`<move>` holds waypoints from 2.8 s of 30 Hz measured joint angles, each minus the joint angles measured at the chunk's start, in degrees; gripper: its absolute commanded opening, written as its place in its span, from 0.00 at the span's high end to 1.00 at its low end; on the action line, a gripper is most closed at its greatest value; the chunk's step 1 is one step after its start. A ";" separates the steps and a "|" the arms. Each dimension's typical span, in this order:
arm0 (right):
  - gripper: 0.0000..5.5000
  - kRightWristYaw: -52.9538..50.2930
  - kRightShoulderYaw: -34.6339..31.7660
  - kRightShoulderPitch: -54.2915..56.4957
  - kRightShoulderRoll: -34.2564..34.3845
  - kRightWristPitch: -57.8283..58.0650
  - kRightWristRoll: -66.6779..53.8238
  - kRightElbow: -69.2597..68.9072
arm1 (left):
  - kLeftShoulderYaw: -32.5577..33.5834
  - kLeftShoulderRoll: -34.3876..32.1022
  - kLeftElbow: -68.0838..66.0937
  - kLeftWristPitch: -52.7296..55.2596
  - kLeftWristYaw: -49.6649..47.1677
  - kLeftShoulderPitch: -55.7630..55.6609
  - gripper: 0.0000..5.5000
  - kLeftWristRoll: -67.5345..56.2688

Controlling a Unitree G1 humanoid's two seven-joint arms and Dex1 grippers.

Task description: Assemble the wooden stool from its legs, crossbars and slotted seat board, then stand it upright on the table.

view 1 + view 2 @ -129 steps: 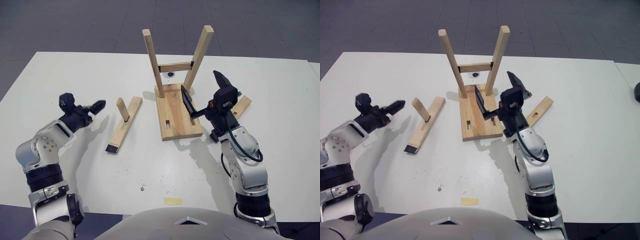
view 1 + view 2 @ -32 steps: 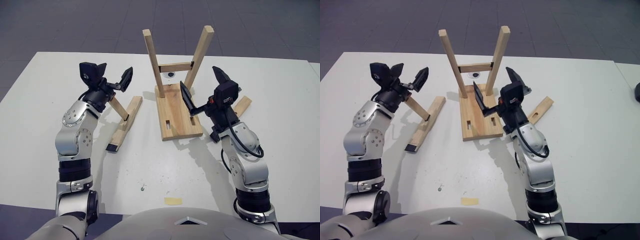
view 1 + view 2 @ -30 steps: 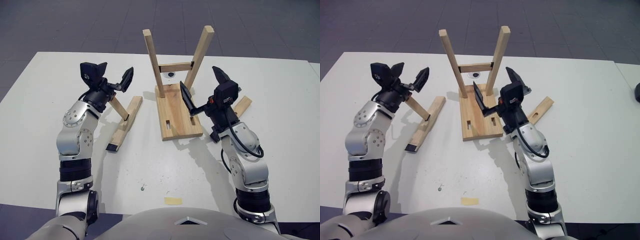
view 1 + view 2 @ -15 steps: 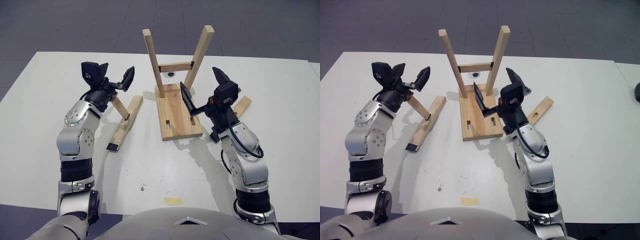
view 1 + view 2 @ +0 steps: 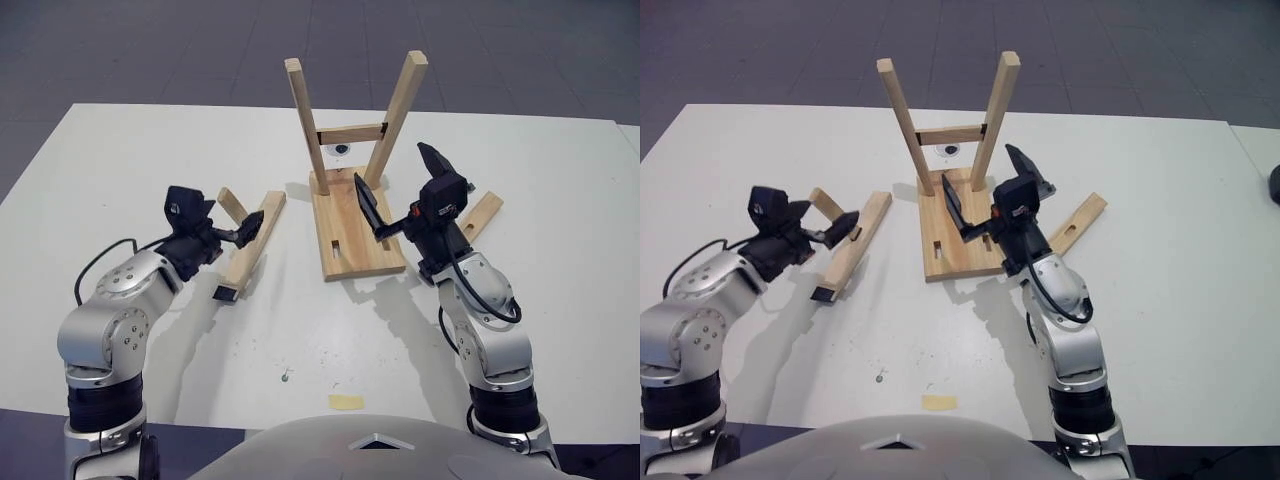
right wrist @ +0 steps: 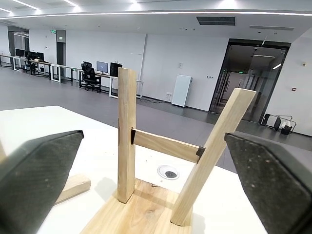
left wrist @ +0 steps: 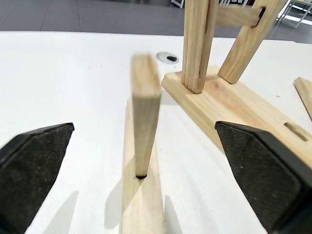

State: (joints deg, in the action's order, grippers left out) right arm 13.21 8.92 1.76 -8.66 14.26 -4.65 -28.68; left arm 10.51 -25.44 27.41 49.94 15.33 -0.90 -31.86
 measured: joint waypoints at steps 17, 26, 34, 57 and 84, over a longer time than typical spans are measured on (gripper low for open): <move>0.02 -0.66 -0.12 0.13 0.76 -0.62 0.29 0.62 | -8.93 -3.85 -12.16 -4.64 8.23 1.68 0.54 8.11; 0.02 -1.51 -0.74 0.44 1.17 -0.85 0.51 2.35 | -9.17 -7.23 -15.09 -6.61 11.27 -1.88 0.63 11.65; 0.02 -1.20 -8.42 3.84 6.02 10.49 -18.38 2.26 | -2.73 -0.70 -14.92 -23.56 1.19 -14.86 0.63 16.06; 0.26 -14.50 -21.07 19.85 5.58 26.36 -66.66 4.96 | -22.39 2.71 -6.25 -34.12 17.97 -15.28 0.63 16.48; 0.81 -13.91 -18.24 10.60 2.90 22.53 -70.06 3.18 | -22.81 2.13 -3.97 -31.03 21.47 -14.00 0.63 16.20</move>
State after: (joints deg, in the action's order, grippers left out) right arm -0.70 -9.32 12.36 -5.76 36.79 -74.71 -25.50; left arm -12.30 -23.32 23.44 18.91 36.80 -14.90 -15.66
